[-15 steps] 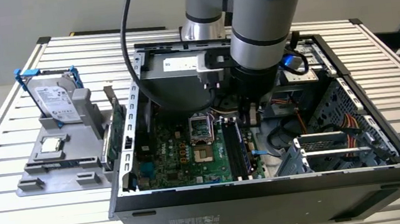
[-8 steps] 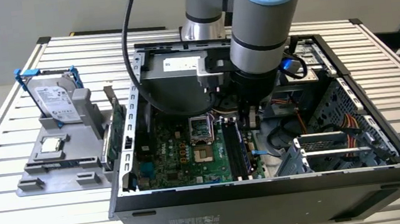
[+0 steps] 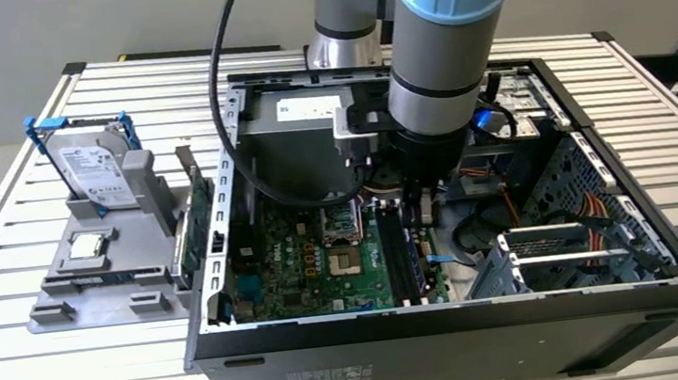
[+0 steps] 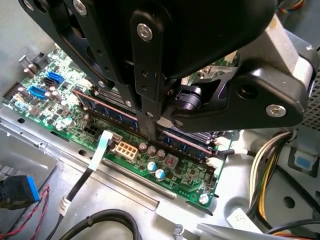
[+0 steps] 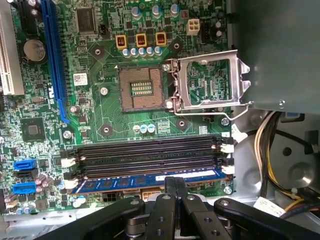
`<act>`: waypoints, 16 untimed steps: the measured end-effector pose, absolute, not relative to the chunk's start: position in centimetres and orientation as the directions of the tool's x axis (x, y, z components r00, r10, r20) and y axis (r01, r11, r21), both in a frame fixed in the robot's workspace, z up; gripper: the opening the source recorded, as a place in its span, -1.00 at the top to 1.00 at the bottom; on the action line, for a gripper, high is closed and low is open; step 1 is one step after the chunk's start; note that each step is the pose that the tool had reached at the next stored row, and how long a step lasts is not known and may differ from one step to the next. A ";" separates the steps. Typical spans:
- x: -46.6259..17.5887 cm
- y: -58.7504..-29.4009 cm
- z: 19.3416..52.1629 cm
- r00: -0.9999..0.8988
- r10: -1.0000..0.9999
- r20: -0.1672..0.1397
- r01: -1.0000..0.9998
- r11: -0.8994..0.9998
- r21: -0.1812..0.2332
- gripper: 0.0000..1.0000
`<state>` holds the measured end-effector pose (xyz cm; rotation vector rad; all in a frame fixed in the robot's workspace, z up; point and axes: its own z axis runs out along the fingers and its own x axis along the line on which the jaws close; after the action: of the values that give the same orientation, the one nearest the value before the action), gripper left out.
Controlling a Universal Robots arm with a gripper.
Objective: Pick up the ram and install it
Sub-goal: 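Press down the ram until it locks into place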
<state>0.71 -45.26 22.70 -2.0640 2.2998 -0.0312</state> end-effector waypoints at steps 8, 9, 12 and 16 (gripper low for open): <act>0.7 -45.3 21.6 -0.107 -0.994 -0.020 -0.993 0.108 -0.049 1.00; 0.7 -45.2 21.7 -0.107 -0.994 -0.020 -0.993 0.108 -0.049 1.00; 0.7 -45.2 22.4 -0.107 -0.994 -0.025 -0.993 0.108 -0.047 1.00; 0.7 -45.3 24.4 -0.107 -0.994 -0.022 -0.993 0.108 -0.046 1.00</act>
<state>0.71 -45.25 24.36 -2.0665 2.3027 -0.0303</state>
